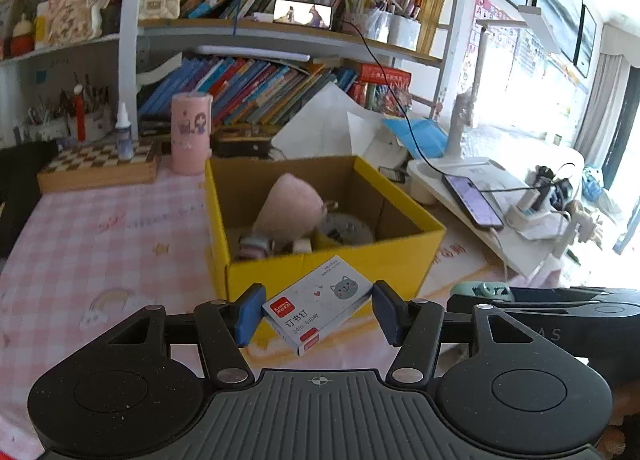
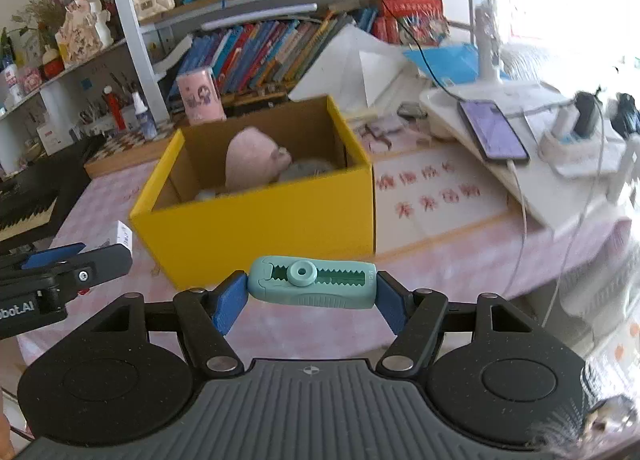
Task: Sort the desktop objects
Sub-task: 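Carry the white box in the left tool and green dispenser in the right tool to the yellow box, then lower both tools into the yellow box and open them to release the items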
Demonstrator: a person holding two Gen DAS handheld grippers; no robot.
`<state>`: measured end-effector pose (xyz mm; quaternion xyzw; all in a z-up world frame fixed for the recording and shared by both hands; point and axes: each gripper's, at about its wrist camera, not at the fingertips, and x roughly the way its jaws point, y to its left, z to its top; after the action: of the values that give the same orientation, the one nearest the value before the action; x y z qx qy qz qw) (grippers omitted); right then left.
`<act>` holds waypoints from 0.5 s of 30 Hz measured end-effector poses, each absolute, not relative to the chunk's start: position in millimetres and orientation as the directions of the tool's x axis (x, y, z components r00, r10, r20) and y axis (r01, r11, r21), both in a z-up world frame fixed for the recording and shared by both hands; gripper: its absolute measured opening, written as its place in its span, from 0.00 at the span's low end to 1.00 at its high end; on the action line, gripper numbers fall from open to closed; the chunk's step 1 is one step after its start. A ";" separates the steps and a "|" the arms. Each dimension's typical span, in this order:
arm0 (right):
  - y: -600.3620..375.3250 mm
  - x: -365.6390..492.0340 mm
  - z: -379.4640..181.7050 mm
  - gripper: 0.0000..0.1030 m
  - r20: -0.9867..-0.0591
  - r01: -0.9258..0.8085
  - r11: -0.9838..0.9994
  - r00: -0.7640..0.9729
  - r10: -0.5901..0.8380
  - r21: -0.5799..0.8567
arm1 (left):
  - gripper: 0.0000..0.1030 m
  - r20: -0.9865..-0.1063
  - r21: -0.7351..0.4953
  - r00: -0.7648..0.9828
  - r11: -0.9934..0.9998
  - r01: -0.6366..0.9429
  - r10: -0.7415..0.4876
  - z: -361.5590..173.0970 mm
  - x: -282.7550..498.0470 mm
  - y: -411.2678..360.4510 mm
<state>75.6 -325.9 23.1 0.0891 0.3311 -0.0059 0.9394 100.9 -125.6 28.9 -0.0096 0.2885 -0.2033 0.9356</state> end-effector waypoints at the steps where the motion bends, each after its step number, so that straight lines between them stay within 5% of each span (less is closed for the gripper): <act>1: -329.6 81.3 24.2 0.64 -0.618 0.062 0.985 0.784 0.052 0.162 | 0.56 -0.531 -0.126 0.758 0.920 0.372 -0.379 30.1 105.8 -130.5; 15: -361.2 186.9 46.8 0.64 -0.524 -0.122 0.983 0.833 0.176 0.136 | 0.56 -0.584 -0.008 0.780 0.963 0.271 -0.224 15.2 192.7 -175.2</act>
<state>186.9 -361.2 46.8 0.0487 0.2782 0.0777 0.9561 192.7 -175.2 15.2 0.0383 0.3046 -0.1314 0.9426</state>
